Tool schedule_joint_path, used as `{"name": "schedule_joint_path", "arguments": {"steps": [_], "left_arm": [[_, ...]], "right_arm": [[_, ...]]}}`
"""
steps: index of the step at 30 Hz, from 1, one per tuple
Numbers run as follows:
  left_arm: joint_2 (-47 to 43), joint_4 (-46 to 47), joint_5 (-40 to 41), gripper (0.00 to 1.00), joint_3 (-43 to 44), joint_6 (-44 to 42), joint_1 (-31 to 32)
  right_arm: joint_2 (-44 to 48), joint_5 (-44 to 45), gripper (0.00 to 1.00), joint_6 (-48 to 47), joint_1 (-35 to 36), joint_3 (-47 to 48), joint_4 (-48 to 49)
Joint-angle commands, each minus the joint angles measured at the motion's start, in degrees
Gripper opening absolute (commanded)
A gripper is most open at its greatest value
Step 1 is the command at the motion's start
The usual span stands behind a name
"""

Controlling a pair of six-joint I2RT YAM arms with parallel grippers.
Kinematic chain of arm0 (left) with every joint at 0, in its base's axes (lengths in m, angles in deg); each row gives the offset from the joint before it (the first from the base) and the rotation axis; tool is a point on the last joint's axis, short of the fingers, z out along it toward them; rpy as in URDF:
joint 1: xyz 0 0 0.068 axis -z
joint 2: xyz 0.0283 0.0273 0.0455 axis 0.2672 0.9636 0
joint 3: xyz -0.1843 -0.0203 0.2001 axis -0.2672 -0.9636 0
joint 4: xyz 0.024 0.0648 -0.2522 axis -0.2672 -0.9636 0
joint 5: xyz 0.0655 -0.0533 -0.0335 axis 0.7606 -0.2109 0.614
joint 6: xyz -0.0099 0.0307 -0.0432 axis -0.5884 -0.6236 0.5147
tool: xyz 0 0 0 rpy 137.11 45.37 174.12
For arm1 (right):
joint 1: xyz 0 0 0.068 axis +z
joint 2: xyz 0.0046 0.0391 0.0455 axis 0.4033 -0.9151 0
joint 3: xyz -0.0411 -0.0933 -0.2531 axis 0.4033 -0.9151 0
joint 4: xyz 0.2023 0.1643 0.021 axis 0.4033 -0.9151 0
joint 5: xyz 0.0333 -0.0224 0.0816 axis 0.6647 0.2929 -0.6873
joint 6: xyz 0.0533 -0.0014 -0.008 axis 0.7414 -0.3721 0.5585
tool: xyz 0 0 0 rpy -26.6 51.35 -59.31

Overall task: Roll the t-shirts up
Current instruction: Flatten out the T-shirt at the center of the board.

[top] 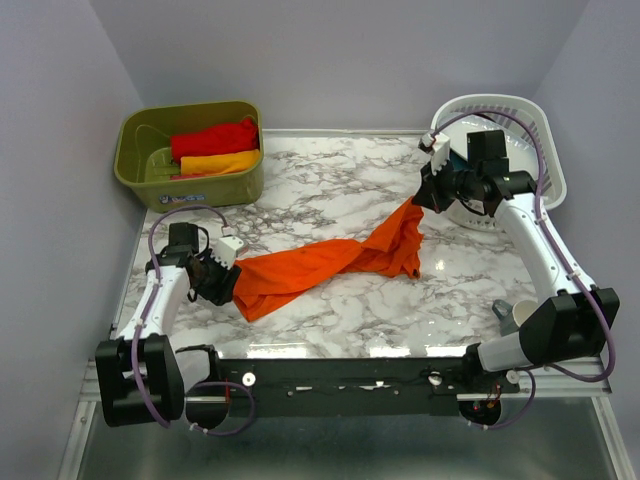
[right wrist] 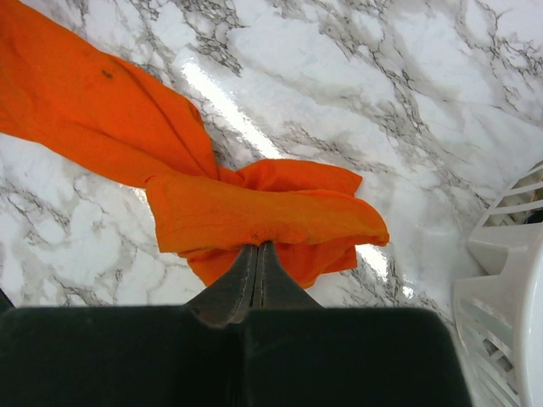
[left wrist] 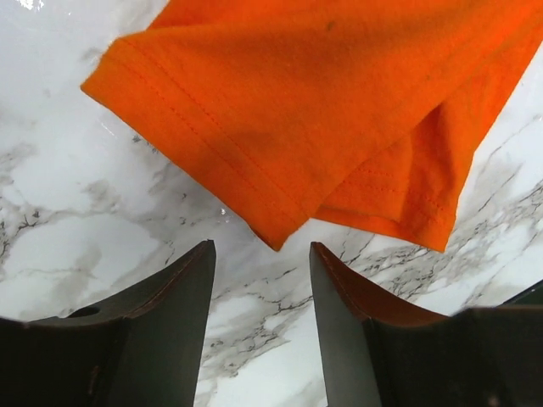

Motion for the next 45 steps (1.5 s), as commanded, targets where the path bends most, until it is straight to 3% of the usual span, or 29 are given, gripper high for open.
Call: {"name": "schedule_joint_path", "arguments": {"steps": [1, 12, 18, 22, 24, 29, 35, 39, 45], "left_arm": [[4.21, 2.31, -3.61, 0.56, 3.43, 1.45, -0.37], [8.69, -3.49, -7.67, 0.52, 5.72, -3.65, -0.37], [11.86, -4.71, -7.23, 0.34, 6.77, -3.3, -0.37], [11.69, -6.74, -8.1, 0.09, 8.87, -3.65, -0.28], [10.9, -8.57, -8.45, 0.01, 10.54, -3.65, -0.28], [8.18, -13.24, -8.46, 0.0, 22.92, -3.03, -0.37], [6.42, -15.18, -9.95, 0.0, 40.42, 1.87, -0.37], [5.02, -8.61, -3.3, 0.0, 46.32, 9.61, -0.37], [-0.33, -3.51, 5.6, 0.0, 51.86, 8.14, -0.37]], "right_arm": [[1.86, 0.91, 0.01, 0.02, -0.32, -1.42, 1.97], [1.25, 1.17, 0.0, -0.07, -0.4, -2.39, 2.85], [0.02, 1.35, 0.01, 0.02, -0.41, -1.25, 2.67], [-0.07, 1.44, 0.0, -0.16, -0.32, -0.72, 2.67], [0.02, 1.87, 0.0, -0.51, -0.4, 0.07, 2.41], [0.89, 8.71, 0.01, 0.79, -0.49, 4.46, 3.45], [1.51, 15.94, 0.0, 6.08, -0.67, 16.76, 6.45], [2.82, 18.84, 0.0, 6.61, -0.58, 21.6, 8.2], [6.43, 21.56, 0.0, 0.64, -0.67, 25.03, 10.23]]}}
